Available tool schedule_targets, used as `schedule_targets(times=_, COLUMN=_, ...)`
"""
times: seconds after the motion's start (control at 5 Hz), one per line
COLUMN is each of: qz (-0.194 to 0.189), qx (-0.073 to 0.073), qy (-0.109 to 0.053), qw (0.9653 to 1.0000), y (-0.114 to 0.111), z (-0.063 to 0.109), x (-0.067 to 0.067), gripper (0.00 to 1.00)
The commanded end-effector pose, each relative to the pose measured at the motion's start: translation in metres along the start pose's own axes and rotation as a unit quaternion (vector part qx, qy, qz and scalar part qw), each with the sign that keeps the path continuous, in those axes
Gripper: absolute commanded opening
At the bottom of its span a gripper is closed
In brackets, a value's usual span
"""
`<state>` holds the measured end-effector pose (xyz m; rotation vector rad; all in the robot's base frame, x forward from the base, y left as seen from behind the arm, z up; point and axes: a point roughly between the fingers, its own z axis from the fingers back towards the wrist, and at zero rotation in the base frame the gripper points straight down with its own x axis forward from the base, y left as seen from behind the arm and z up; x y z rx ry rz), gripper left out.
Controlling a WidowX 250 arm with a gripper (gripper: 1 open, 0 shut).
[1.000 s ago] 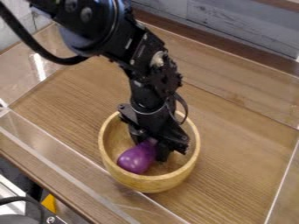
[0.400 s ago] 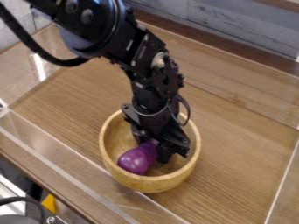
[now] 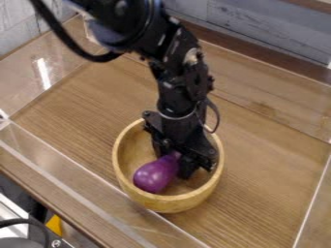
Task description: Put the purple eggplant in the brown bowl
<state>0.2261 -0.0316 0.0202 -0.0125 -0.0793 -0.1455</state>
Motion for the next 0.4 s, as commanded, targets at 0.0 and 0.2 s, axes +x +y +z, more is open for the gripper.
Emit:
schedule_targets(times=0.0, qz=0.002, qx=-0.001, qy=0.003, qw=1.0000, y=0.004, z=-0.002, x=0.011, gripper=0.00)
schedule_targets(times=0.2, qz=0.025, qx=-0.001, qy=0.004, qw=0.9997, y=-0.009, z=0.011, x=0.010, gripper=0.00)
